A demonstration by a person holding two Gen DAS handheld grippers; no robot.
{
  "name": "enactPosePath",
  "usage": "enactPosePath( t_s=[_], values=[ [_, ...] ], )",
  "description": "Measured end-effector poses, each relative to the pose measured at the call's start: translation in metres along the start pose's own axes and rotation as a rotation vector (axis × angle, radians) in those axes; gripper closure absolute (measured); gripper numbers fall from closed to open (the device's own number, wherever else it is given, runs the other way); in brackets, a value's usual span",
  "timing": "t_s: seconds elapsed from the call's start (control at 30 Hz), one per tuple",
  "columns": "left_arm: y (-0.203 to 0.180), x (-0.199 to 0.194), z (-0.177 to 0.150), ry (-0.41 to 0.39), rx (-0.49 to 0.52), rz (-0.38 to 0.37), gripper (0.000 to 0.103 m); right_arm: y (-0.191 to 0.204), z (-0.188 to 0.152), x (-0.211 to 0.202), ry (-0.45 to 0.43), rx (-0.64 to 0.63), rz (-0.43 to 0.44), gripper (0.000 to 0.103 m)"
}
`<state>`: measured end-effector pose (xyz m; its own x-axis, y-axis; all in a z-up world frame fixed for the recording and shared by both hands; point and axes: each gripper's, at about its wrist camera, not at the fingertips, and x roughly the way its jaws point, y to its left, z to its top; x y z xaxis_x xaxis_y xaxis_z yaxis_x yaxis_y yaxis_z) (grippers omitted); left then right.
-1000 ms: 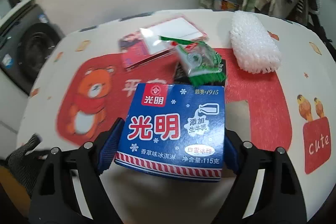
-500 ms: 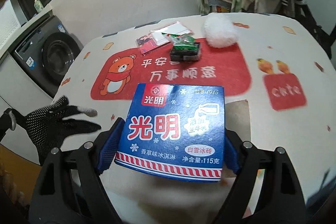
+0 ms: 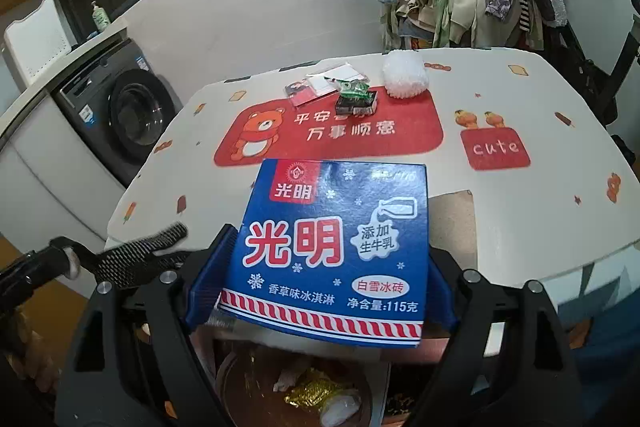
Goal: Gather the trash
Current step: 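Carry the blue ice cream box and black glove down to the bin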
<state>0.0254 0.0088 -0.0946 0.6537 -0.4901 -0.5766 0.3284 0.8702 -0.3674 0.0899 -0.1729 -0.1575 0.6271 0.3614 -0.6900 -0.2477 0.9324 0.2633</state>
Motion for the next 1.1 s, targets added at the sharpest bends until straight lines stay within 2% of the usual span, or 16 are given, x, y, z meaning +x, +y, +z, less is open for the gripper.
enactPosePath(
  t_s=[0.37,0.57,0.7,0.8,0.83,0.87,0.97,1.1],
  values=[
    [-0.001,0.032,-0.051,0.188,0.021,-0.012,0.099,-0.006,-0.034,-0.008,0.024,0.029,-0.009,0.021],
    [0.007,0.052,-0.067,0.259,0.042,0.01,0.099,-0.008,-0.039,-0.008,0.032,0.026,-0.015,0.021],
    [0.006,0.062,-0.074,0.302,0.062,-0.004,0.099,-0.007,-0.043,-0.008,0.036,0.018,-0.017,0.021],
    [0.004,0.065,-0.077,0.315,0.083,-0.001,0.081,-0.007,-0.048,-0.006,0.046,0.015,-0.017,0.021],
    [0.004,0.063,-0.078,0.309,0.088,0.005,0.065,-0.007,-0.05,-0.005,0.049,0.013,-0.018,0.021],
    [0.003,0.062,-0.077,0.3,0.091,0.007,0.055,-0.006,-0.051,-0.004,0.053,0.01,-0.018,0.021],
    [0.003,0.056,-0.075,0.279,0.103,0.011,0.048,-0.003,-0.057,-0.001,0.065,-0.009,-0.023,0.021],
    [0.003,0.045,-0.069,0.233,0.113,0.04,0.045,0.003,-0.064,0.002,0.079,-0.026,-0.019,0.021]
  ],
)
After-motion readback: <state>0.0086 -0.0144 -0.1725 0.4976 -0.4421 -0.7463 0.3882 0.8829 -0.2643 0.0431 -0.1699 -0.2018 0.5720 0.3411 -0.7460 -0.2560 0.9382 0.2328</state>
